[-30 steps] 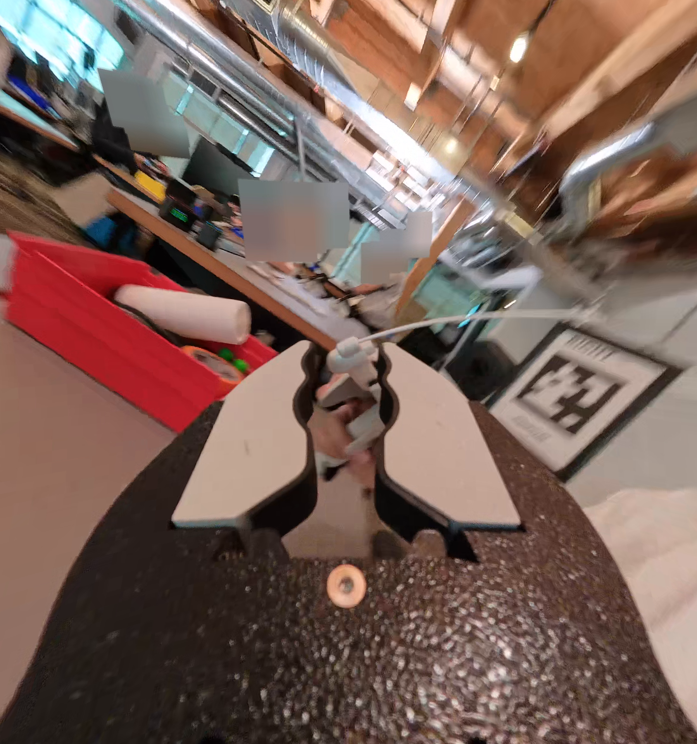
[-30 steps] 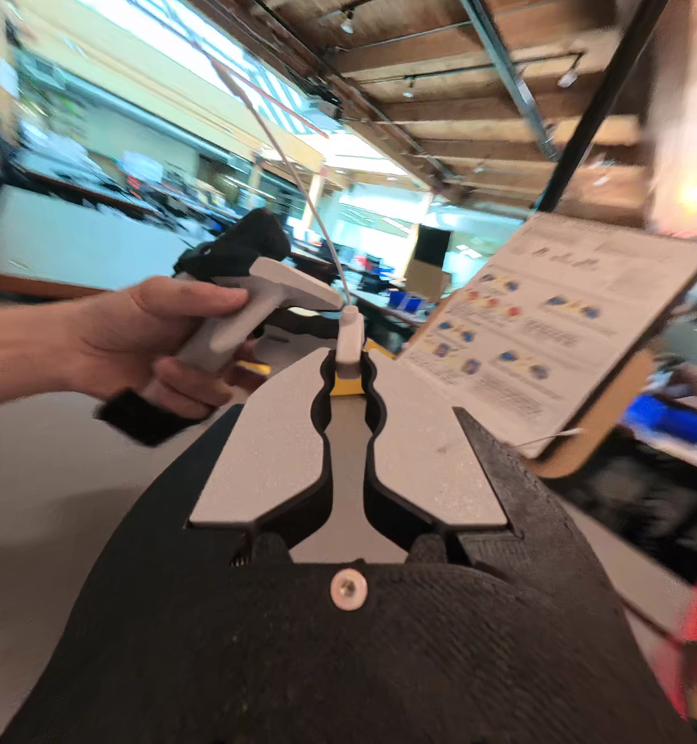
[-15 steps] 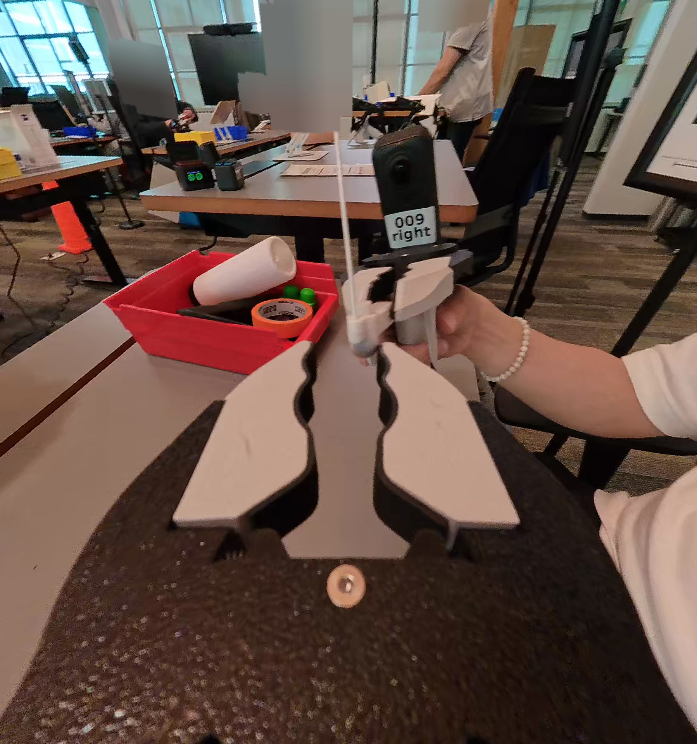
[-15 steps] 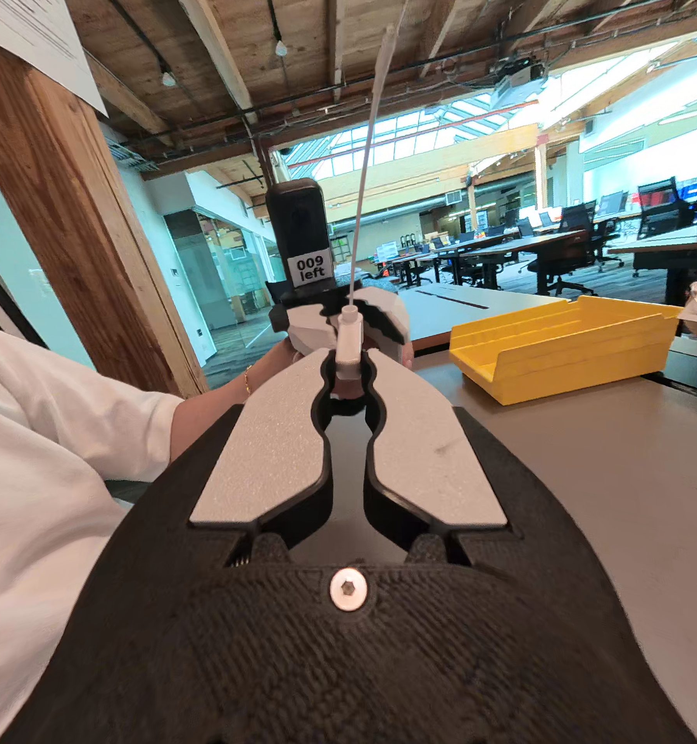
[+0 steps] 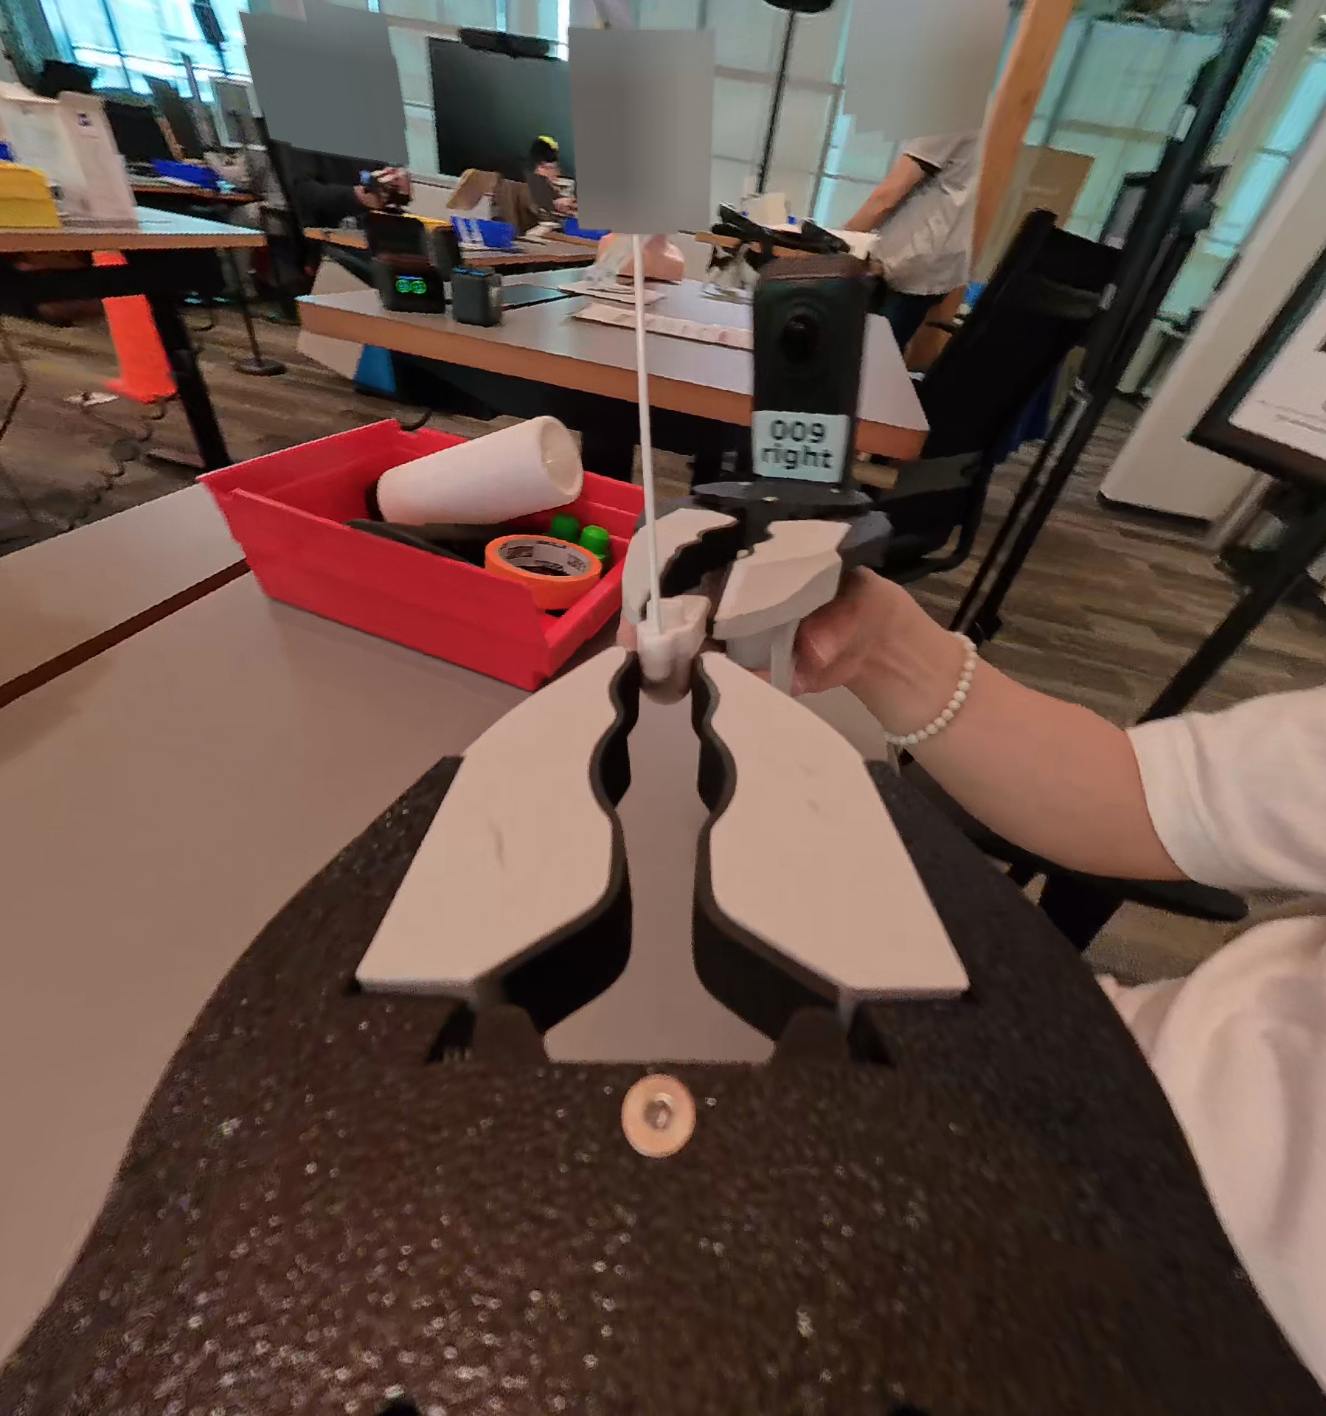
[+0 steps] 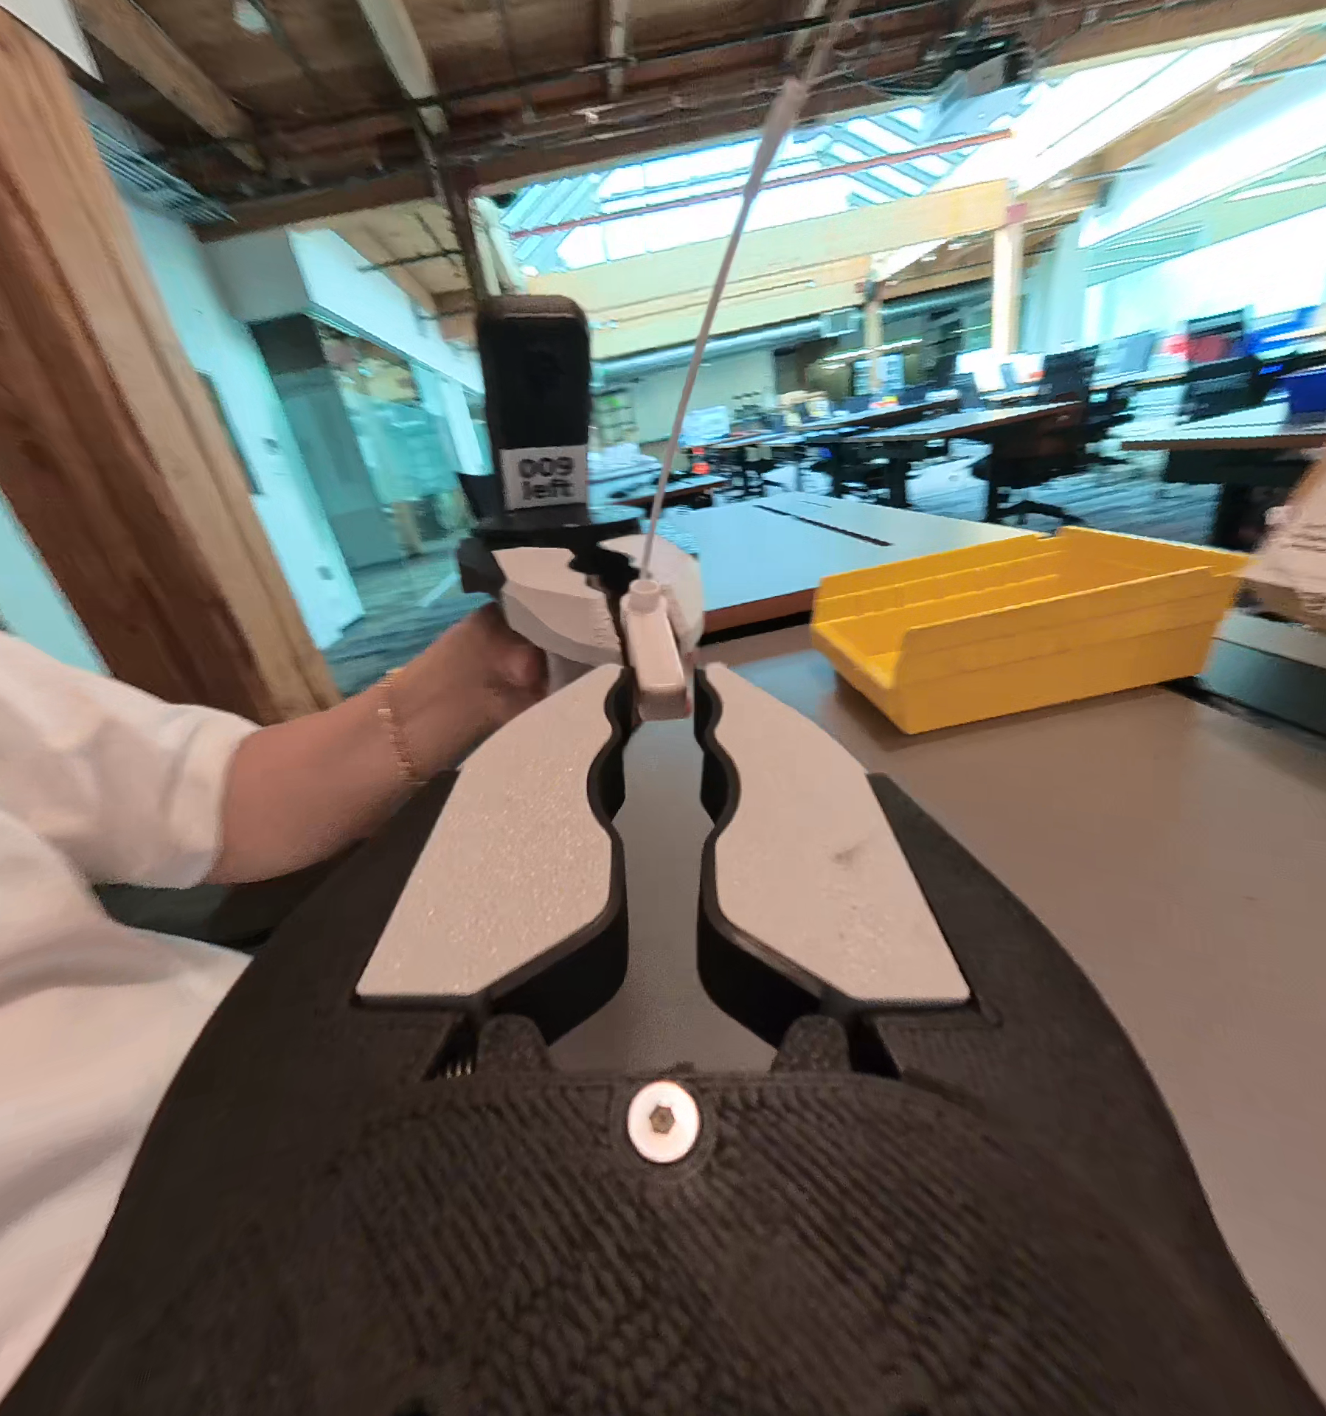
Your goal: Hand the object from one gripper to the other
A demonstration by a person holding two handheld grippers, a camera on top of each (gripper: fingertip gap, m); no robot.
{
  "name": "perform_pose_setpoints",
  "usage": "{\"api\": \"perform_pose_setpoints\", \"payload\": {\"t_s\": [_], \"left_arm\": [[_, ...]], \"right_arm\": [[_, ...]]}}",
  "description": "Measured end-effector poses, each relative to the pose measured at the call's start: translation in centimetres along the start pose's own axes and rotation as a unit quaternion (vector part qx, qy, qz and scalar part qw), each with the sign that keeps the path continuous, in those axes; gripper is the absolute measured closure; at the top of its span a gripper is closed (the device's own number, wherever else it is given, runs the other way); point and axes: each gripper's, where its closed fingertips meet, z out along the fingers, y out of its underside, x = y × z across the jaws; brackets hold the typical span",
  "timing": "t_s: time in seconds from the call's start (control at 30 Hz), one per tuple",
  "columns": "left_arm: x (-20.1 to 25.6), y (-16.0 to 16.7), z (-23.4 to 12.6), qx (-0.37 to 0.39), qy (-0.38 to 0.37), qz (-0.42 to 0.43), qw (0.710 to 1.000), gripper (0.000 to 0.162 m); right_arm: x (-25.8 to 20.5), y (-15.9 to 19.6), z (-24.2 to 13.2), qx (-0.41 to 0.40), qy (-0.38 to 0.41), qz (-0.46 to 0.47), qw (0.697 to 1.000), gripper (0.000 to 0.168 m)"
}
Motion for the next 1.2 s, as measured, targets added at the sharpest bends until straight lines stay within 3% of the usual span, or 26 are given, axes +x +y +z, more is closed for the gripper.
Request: {"api": "perform_pose_setpoints", "payload": {"t_s": [0.07,0.17,0.3,0.37,0.43,0.5,0.57,0.67,0.83,0.93,1.03,1.1,1.2], "left_arm": [[-1.0,0.2,-0.2,0.006,-0.024,-0.031,0.999,0.150],[-1.7,0.3,-0.5,0.025,-0.028,-0.084,0.996,0.150],[-1.9,0.7,-0.7,0.040,-0.020,-0.182,0.982,0.150],[-1.4,0.1,-1.0,0.064,0.010,-0.237,0.969,0.150],[-1.2,0.0,-1.3,0.067,0.027,-0.274,0.959,0.150],[-1.2,0.2,-1.5,0.062,0.032,-0.289,0.955,0.150],[-0.9,0.3,-1.5,0.051,0.036,-0.290,0.955,0.150],[-0.7,0.4,-1.6,0.045,0.030,-0.275,0.960,0.150],[-0.7,0.2,-1.8,0.067,0.032,-0.268,0.960,0.149],[-0.7,-0.5,-2.1,0.081,0.019,-0.195,0.977,0.144],[-1.8,-0.7,-2.9,0.056,-0.072,-0.026,0.995,0.116],[-1.6,-0.8,-3.3,0.029,-0.114,0.114,0.986,0.113],[-0.7,-0.6,-3.0,-0.015,-0.142,0.283,0.948,0.110]], "right_arm": [[0.9,0.3,0.0,-0.014,0.039,-0.043,0.998,0.144],[1.4,0.9,0.1,-0.050,0.065,-0.089,0.993,0.144],[1.6,-0.1,0.6,-0.031,0.095,-0.160,0.982,0.142],[1.2,0.0,0.9,-0.045,0.098,-0.254,0.961,0.142],[0.9,0.4,1.1,-0.065,0.110,-0.372,0.919,0.141],[1.2,0.7,1.5,-0.091,0.132,-0.424,0.891,0.137],[1.1,0.9,2.0,-0.093,0.133,-0.431,0.888,0.137],[0.5,0.6,2.5,-0.071,0.120,-0.417,0.898,0.151],[0.4,1.2,2.6,-0.095,0.099,-0.374,0.917,0.155],[0.3,0.4,2.3,-0.065,0.084,-0.294,0.950,0.155],[-0.1,0.2,1.4,-0.046,0.026,-0.176,0.983,0.155],[-0.5,0.0,0.8,-0.038,-0.011,-0.112,0.993,0.155],[-1.0,0.5,0.4,-0.050,-0.051,-0.050,0.996,0.155]]}}
